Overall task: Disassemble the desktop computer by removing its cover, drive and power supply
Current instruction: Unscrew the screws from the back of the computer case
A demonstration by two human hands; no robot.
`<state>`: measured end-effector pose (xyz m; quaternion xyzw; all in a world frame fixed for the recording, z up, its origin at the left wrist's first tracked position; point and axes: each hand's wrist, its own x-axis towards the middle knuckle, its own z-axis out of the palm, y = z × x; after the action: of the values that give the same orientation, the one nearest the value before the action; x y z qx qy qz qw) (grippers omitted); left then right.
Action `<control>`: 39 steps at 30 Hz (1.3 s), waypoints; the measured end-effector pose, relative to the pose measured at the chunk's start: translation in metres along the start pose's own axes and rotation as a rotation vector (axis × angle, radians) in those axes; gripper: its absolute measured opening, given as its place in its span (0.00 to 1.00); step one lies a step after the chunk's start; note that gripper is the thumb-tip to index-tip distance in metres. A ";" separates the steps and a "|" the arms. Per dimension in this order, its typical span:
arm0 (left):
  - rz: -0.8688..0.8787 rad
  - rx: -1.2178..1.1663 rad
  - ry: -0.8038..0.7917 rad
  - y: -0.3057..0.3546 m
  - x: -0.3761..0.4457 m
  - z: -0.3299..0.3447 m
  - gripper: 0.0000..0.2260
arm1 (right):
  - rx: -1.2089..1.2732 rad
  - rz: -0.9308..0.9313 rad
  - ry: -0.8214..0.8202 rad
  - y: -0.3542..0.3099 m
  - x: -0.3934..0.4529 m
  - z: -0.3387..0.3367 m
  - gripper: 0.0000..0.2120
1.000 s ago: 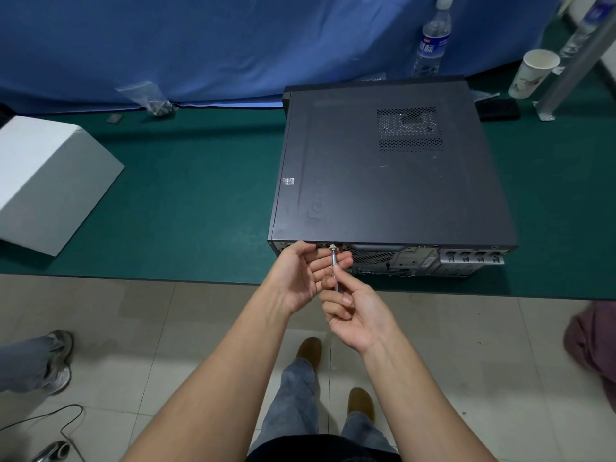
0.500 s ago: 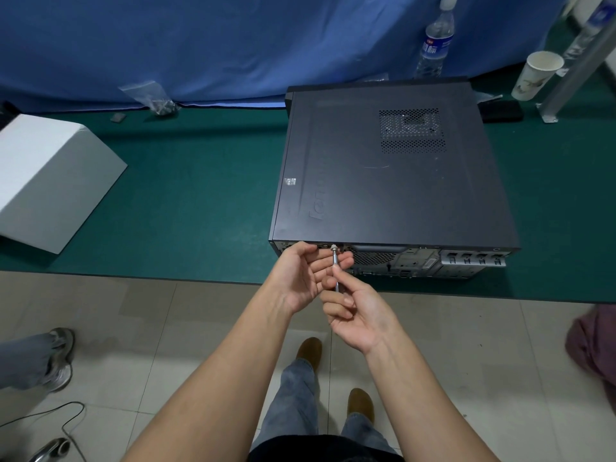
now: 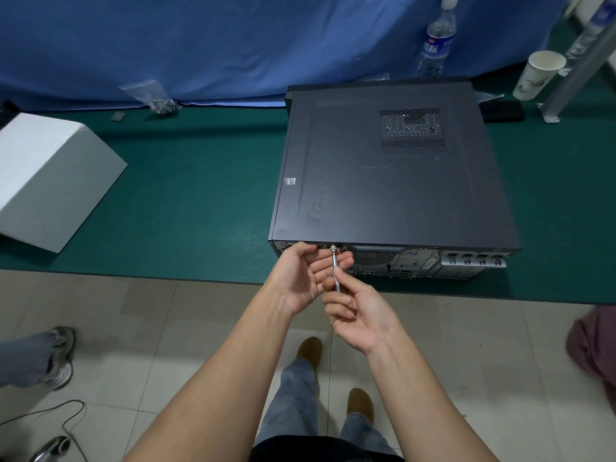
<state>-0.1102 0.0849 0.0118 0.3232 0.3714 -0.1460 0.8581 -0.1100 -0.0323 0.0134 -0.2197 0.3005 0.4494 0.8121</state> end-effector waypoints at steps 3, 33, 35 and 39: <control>0.005 -0.003 0.002 0.000 0.000 0.000 0.16 | -0.009 -0.006 -0.015 -0.001 -0.001 -0.001 0.13; 0.032 0.037 0.024 -0.004 0.000 0.001 0.07 | 0.003 -0.032 0.013 0.004 -0.002 0.001 0.07; 0.015 0.053 0.022 -0.004 -0.003 0.003 0.07 | 0.001 -0.027 0.007 0.005 -0.001 0.003 0.07; -0.009 0.079 0.031 -0.004 -0.005 0.004 0.12 | -0.019 -0.027 0.006 0.004 -0.003 0.003 0.07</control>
<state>-0.1137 0.0792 0.0161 0.3575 0.3799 -0.1597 0.8381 -0.1137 -0.0302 0.0170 -0.2325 0.2958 0.4407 0.8150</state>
